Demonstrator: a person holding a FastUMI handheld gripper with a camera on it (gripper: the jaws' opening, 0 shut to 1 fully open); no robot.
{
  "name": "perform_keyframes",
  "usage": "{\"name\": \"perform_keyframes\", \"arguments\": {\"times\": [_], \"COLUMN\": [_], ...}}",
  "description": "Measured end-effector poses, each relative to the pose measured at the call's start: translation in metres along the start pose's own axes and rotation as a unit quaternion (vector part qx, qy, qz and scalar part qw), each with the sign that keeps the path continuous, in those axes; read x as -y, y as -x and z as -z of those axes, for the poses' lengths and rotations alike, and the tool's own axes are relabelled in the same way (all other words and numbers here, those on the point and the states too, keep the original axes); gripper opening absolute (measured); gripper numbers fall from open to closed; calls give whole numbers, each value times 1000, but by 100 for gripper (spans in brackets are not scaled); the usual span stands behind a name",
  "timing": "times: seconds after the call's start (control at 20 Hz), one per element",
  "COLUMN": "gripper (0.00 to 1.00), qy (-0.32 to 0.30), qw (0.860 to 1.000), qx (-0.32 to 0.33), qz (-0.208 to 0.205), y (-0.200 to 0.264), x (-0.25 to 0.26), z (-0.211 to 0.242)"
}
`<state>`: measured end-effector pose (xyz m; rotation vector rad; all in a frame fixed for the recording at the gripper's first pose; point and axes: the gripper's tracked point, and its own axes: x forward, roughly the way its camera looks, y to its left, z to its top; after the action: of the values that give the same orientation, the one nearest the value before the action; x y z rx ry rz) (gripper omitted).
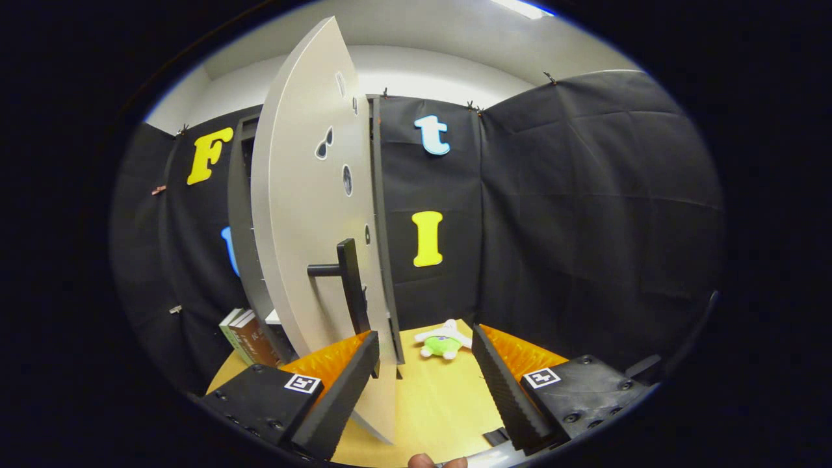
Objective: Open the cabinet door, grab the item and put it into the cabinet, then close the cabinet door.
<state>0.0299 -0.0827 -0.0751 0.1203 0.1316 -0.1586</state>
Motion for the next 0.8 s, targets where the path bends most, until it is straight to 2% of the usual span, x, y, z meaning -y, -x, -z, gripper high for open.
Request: {"name": "perform_keyframes", "arguments": {"times": [0.4, 0.8], "gripper": [97, 98], "qy": [-14, 11], "qw": [994, 985], "qx": [-18, -21], "qz": [-108, -170], "y": [-8, -31], "x": [-93, -173], "z": [13, 26]}}
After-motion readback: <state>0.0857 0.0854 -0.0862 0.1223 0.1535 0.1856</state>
